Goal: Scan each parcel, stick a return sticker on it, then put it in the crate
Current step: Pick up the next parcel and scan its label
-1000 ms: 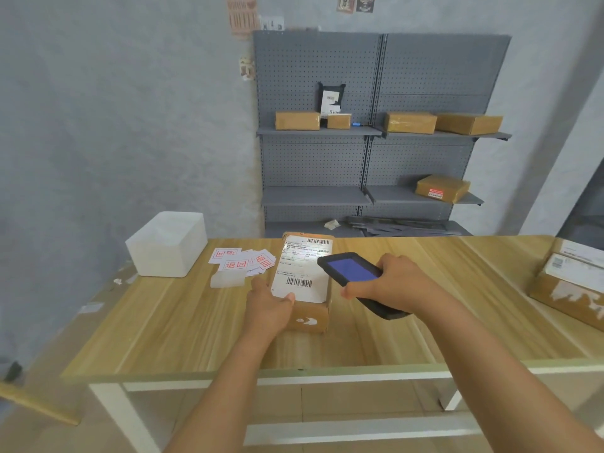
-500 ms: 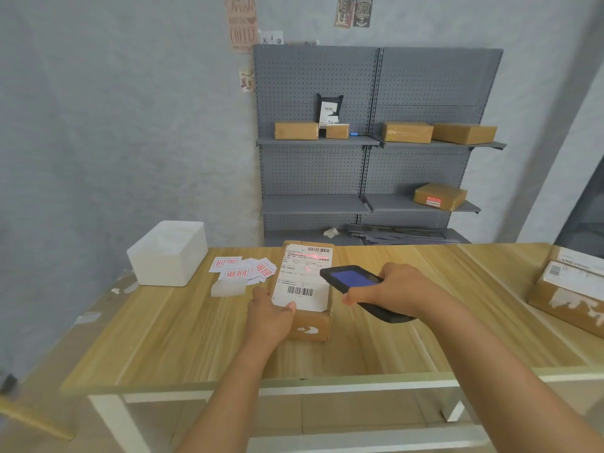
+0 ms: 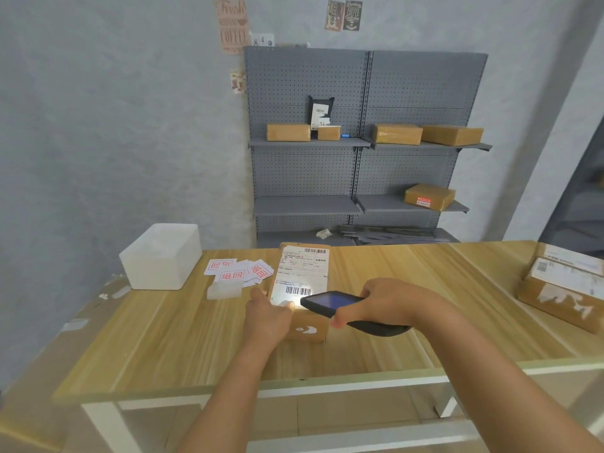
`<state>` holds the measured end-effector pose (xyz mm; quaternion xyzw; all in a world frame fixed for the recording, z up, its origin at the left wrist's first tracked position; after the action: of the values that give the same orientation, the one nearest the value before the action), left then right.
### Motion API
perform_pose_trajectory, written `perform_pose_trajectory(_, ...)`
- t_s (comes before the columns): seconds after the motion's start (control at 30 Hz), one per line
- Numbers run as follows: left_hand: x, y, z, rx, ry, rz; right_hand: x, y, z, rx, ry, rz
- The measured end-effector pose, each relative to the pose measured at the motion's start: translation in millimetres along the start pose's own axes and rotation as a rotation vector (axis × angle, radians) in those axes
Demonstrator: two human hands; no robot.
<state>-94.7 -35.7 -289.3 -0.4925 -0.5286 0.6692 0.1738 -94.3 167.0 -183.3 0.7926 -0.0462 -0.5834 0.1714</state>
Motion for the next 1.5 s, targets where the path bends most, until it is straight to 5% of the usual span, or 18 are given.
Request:
perform_pose_trajectory(1.13,-8,4,16,0.053,0.146,-0.014,13,13,-4,0.119,-0.087,0.079)
perform_pose_trajectory(1.5,-10,-11,6,0.321,-0.124,0.011,6,30,-15,0.150,-0.095,0.043)
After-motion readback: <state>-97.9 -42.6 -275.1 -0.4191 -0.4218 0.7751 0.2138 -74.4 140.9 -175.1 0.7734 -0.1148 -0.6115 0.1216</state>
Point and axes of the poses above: each hand's wrist, its own z-axis towards the middle knuckle, its own x-axis out of the palm, y = z × x, the point moved 2 cm from there along z, towards the middle knuckle, and after that the axes turned 5 degrees about -y, right-handed, at the moved point
